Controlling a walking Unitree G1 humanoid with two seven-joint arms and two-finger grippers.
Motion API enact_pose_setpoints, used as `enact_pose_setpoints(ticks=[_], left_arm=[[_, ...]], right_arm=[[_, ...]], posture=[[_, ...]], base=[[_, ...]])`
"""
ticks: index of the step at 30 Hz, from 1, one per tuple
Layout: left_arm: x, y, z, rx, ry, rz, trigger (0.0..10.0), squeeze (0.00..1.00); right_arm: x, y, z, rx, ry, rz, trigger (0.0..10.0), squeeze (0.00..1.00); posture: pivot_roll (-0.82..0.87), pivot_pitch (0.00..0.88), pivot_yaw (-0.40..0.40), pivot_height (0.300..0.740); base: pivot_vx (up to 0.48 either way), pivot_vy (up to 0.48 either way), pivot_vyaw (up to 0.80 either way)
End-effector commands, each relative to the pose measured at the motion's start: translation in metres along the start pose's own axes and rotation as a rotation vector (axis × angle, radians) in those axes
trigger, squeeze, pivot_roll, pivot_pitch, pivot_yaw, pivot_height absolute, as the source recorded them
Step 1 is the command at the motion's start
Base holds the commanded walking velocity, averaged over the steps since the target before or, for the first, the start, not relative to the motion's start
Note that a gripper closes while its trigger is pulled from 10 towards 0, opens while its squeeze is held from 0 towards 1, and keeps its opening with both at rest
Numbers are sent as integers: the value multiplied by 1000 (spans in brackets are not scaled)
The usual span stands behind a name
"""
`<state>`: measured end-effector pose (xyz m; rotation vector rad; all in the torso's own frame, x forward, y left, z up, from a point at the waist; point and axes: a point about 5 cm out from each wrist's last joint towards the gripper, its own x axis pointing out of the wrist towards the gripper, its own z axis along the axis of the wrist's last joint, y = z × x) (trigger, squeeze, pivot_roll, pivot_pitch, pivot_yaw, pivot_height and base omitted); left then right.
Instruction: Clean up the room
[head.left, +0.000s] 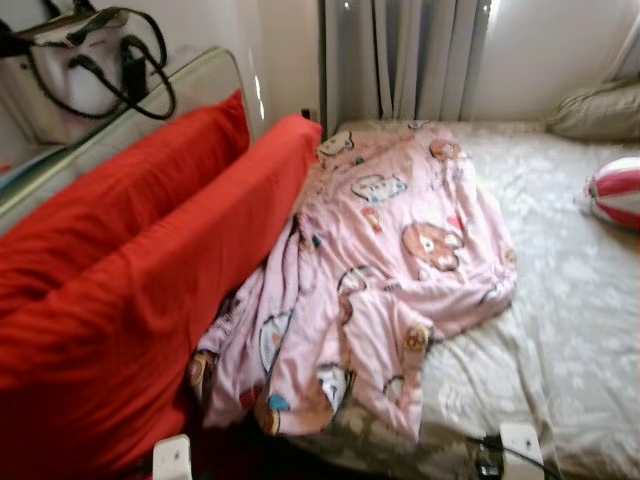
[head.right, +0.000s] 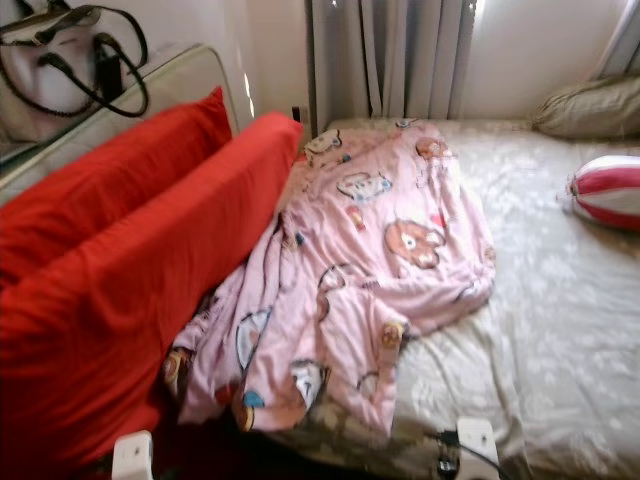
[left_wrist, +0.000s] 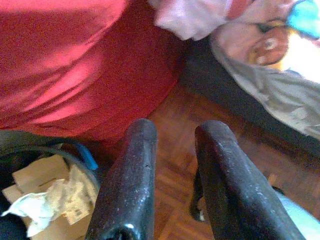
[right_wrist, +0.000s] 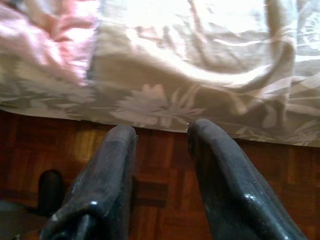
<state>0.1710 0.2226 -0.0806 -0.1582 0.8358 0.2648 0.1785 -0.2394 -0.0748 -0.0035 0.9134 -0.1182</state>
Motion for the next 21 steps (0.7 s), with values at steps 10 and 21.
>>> enact_pose_setpoints(ticks=[10,21], left_arm=[[0,1,2,24,-7,-7,10000,0],[4,-10,26,6,-129,-41,10000,0]], right_arm=[[0,0,0,0,-6,1,10000,0],[1,1,12,-21,-54,27,10000,0]], posture=[[44,0,78,740],[45,0,68,740]], base=[[0,-179,0],[0,-109,0]])
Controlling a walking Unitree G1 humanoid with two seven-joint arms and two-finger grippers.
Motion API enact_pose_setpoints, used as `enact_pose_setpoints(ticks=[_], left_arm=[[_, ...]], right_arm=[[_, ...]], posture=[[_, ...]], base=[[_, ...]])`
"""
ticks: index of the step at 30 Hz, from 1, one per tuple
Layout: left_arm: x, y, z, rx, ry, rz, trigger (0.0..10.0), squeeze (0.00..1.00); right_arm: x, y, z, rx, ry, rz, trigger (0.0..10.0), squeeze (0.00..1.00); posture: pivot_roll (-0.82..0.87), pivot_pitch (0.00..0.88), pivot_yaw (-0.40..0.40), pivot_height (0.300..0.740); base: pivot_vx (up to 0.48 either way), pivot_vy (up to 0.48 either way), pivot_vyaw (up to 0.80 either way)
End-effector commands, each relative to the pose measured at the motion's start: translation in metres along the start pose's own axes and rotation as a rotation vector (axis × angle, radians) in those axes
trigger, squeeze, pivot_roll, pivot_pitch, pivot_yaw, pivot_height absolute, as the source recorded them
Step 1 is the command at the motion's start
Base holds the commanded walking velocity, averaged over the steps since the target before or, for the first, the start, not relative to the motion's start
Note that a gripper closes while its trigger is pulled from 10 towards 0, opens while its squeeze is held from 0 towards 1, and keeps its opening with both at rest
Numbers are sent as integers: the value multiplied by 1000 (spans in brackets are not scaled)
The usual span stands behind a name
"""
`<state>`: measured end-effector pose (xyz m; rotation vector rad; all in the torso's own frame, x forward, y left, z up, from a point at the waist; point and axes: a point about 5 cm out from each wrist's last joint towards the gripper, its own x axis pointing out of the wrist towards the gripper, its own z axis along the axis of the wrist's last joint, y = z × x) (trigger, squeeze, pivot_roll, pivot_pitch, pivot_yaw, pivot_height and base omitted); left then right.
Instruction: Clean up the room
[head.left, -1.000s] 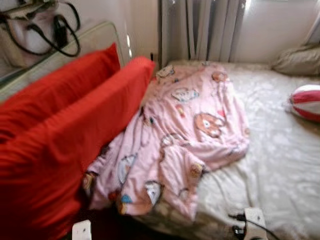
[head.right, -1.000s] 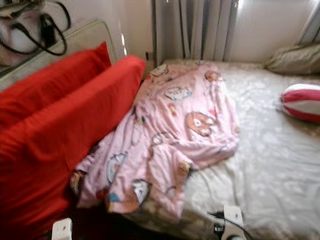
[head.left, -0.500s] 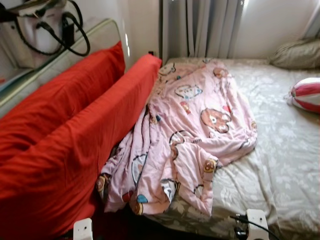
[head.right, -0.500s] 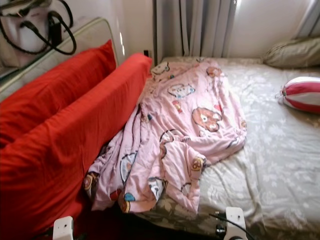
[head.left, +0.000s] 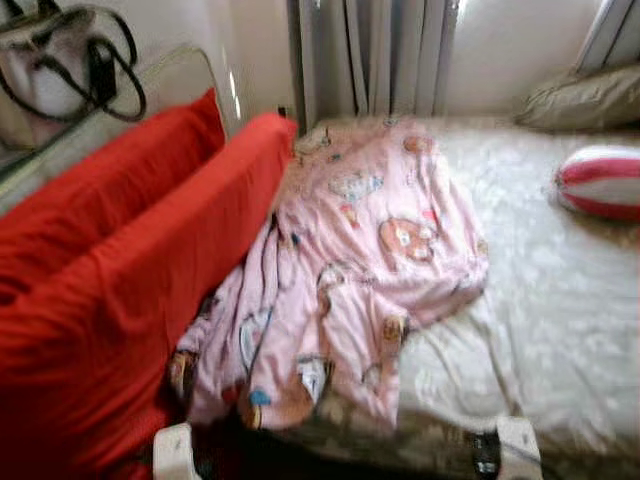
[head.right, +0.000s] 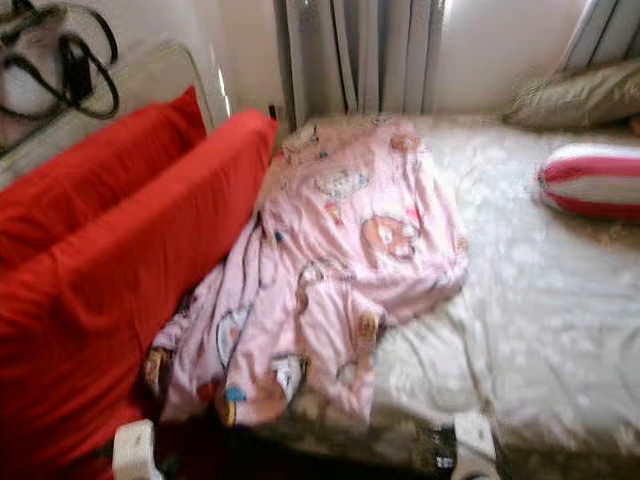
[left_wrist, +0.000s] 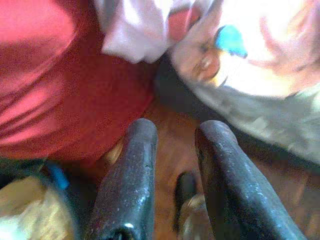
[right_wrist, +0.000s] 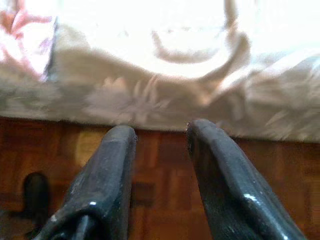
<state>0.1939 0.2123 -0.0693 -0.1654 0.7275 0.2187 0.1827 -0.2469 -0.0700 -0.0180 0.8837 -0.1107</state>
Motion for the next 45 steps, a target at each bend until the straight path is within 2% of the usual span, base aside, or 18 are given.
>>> enact_pose_setpoints(ticks=[1,6,7,8,10,17,25,30,34,38,45], left_arm=[[1,6,8,8,-40,7,10000,0],[2,2,17,8,-94,-17,10000,0],[3,-4,33,-24,-200,-40,10000,0],[3,-4,33,-24,-200,-40,10000,0],[2,-8,46,-38,-285,-48,10000,0],[0,-13,67,-57,-405,-74,10000,0],[-5,-21,77,-51,-468,-110,10000,0],[-8,-23,80,-57,-489,-119,10000,0],[-9,-25,85,-63,-507,-124,10000,0],[-11,-27,88,-48,-521,-137,10000,0],[-12,-30,87,-50,-524,-145,10000,0]], right_arm=[[2,8,8,-9,-36,30,10000,0],[4,9,20,-16,-87,48,10000,0],[5,10,40,-43,-178,95,10000,0],[5,10,40,-43,-178,95,10000,0],[4,10,44,-85,-203,118,10000,0],[4,10,45,-60,-217,121,10000,0],[4,10,54,-24,-268,128,10000,0],[4,12,61,-58,-296,145,10000,0],[7,54,59,-71,-314,184,10000,0],[7,60,64,-62,-336,192,10000,0],[6,59,72,-37,-377,193,10000,0]], posture=[[45,0,68,740],[40,0,66,740],[36,0,65,740],[36,0,65,740],[29,0,62,740],[31,0,62,740],[24,0,70,740],[22,0,62,740],[20,0,54,740],[14,0,51,740],[10,0,44,740]], base=[[0,0,0],[0,0,0],[0,0,800],[0,0,800],[0,0,800],[0,0,748],[0,0,169],[0,0,320],[0,0,800],[0,0,505],[0,0,0]])
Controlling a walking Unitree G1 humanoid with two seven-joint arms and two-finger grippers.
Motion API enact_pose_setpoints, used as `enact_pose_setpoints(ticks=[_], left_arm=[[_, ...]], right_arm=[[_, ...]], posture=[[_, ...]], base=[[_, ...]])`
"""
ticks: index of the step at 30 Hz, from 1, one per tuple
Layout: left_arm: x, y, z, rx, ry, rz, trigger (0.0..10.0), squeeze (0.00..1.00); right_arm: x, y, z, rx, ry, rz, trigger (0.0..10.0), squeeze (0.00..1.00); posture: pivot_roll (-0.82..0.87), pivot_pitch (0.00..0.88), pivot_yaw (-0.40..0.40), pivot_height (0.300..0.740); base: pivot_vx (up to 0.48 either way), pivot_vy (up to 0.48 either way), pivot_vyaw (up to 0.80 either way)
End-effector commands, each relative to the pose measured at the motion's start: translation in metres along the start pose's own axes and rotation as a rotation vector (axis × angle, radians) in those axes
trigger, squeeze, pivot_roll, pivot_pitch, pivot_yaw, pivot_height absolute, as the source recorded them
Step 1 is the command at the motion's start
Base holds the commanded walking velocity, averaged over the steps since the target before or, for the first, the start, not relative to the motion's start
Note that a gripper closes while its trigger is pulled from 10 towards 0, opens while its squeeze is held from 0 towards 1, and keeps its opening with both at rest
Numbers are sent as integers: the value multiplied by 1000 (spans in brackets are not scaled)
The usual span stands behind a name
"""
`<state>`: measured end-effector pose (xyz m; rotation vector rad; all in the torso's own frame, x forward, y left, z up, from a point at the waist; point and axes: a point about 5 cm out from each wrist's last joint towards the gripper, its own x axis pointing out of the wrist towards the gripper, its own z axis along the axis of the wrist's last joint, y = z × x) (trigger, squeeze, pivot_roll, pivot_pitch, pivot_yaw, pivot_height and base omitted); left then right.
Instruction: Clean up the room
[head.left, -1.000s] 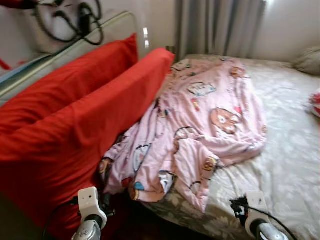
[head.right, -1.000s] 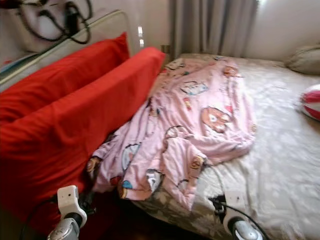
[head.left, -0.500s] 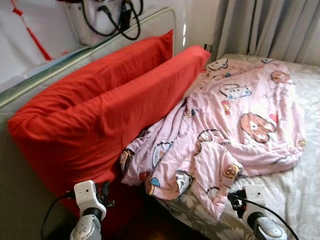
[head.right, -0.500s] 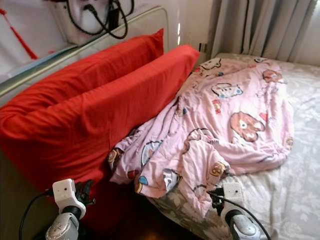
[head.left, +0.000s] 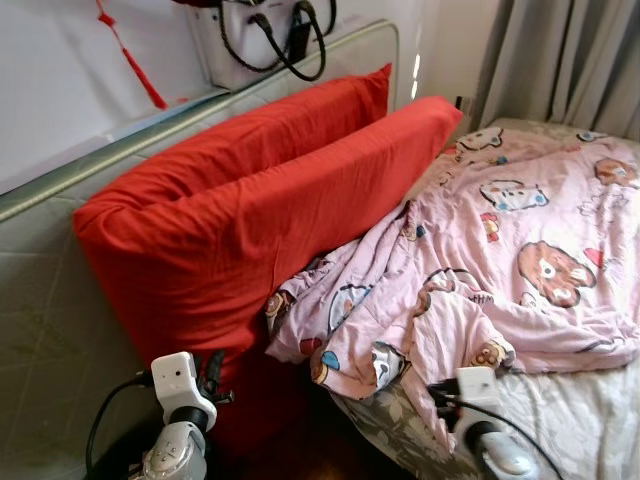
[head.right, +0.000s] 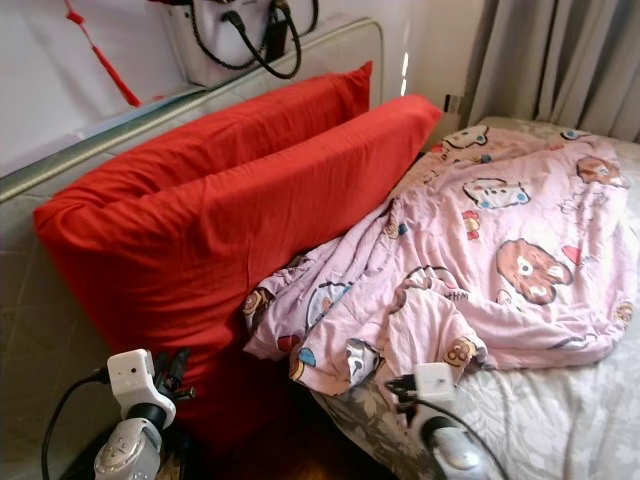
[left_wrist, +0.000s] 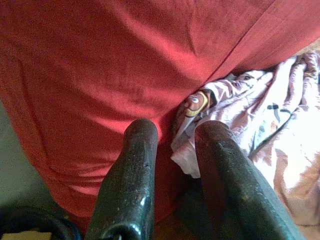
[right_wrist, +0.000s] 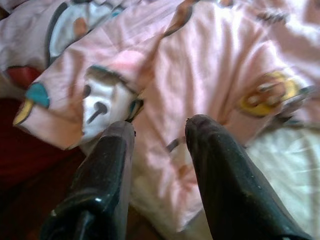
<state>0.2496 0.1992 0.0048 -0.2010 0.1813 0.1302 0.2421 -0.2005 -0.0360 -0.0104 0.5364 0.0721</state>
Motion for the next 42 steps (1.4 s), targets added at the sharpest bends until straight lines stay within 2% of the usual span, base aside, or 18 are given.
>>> enact_pose_setpoints(ticks=[1,8,13,18,22,32,35,37,42], left_arm=[[-1,2,1,5,7,1,10000,0],[-2,2,1,7,12,-4,10000,0],[-3,3,1,14,10,-7,10000,0],[-3,4,3,17,6,-5,10000,0],[-2,4,4,25,-1,-8,10000,0],[0,3,7,29,-10,-14,10000,0],[1,3,8,30,-11,-14,10000,0],[2,3,10,32,-13,-15,10000,0],[2,4,11,35,-15,-13,10000,0]], right_arm=[[4,8,7,23,-38,14,10000,0],[4,7,10,26,-60,-4,10000,0],[3,-3,19,23,-125,-95,10000,0],[3,-8,24,20,-157,-130,10000,0],[3,-11,25,-1,-147,-165,10000,0],[6,-7,34,-4,-185,-166,10000,0],[6,-4,37,14,-208,-161,10000,0],[8,-2,38,67,-209,-167,10000,0],[10,1,39,57,-189,-153,10000,0]], posture=[[11,0,43,740],[11,0,44,740],[8,0,44,740],[10,0,42,740],[11,0,40,740],[14,0,36,710],[20,0,35,710],[25,0,37,710],[25,0,38,710]], base=[[0,0,0],[0,0,0],[0,0,0],[0,0,0],[0,0,0],[0,0,0],[0,0,0],[0,0,0],[0,0,0]])
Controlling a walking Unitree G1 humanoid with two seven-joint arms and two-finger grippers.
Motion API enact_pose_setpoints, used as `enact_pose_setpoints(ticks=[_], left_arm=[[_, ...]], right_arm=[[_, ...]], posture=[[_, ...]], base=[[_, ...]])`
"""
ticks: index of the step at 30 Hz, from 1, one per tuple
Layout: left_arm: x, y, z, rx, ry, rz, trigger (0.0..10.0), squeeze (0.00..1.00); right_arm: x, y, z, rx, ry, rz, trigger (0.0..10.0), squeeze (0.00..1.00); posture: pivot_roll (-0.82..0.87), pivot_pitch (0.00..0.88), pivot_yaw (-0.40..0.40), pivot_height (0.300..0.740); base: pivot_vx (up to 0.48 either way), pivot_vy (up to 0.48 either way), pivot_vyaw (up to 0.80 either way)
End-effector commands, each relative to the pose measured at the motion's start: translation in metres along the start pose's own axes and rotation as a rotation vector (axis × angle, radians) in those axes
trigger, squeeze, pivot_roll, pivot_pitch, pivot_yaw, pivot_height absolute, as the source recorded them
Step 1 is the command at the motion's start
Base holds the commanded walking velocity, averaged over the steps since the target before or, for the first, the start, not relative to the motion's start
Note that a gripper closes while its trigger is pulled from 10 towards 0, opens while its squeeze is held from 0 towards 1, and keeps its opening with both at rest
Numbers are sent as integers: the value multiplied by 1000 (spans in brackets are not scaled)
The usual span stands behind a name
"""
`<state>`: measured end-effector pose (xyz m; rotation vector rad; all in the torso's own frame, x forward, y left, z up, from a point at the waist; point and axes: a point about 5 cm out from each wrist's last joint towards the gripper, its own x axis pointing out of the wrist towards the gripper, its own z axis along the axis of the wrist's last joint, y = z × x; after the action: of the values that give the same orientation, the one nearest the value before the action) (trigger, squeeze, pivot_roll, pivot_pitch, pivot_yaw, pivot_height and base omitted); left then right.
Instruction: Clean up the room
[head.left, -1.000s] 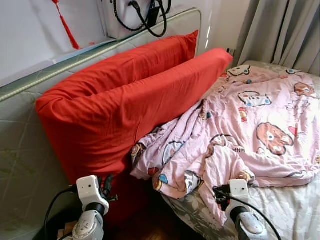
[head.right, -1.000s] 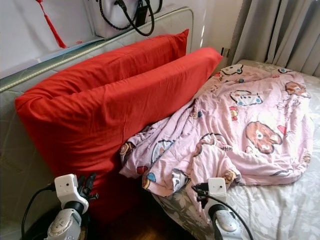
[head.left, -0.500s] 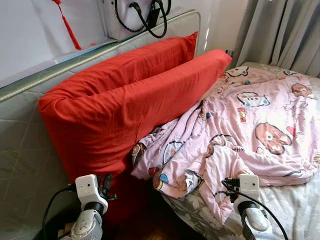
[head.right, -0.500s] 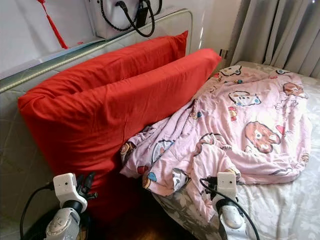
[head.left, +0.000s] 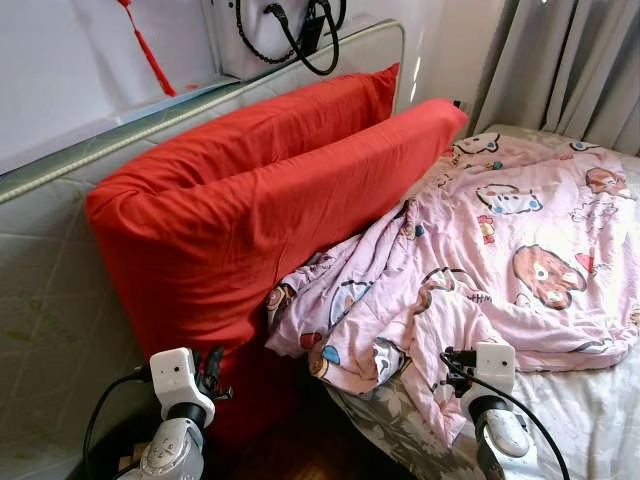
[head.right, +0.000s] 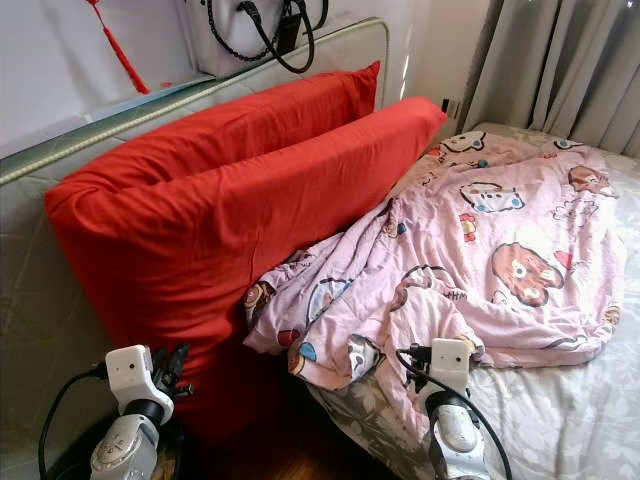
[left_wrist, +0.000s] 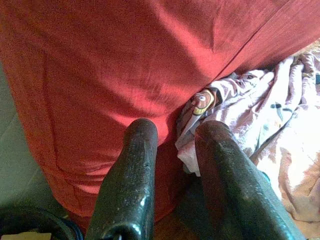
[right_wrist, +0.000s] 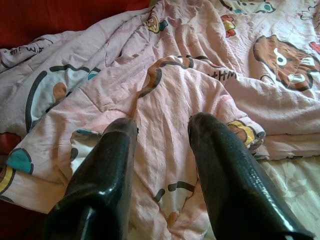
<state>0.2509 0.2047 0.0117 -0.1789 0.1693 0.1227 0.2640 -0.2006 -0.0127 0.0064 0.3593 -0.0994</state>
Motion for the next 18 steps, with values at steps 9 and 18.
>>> enact_pose_setpoints(ticks=[9,18], left_arm=[[0,0,3,15,-3,-10,10000,0],[0,-1,4,18,-6,-14,10000,0]], right_arm=[[4,6,7,0,-20,15,10000,0],[4,7,7,9,-17,9,10000,0]], posture=[[28,0,41,675],[32,0,41,675]], base=[[0,0,0],[0,0,0]])
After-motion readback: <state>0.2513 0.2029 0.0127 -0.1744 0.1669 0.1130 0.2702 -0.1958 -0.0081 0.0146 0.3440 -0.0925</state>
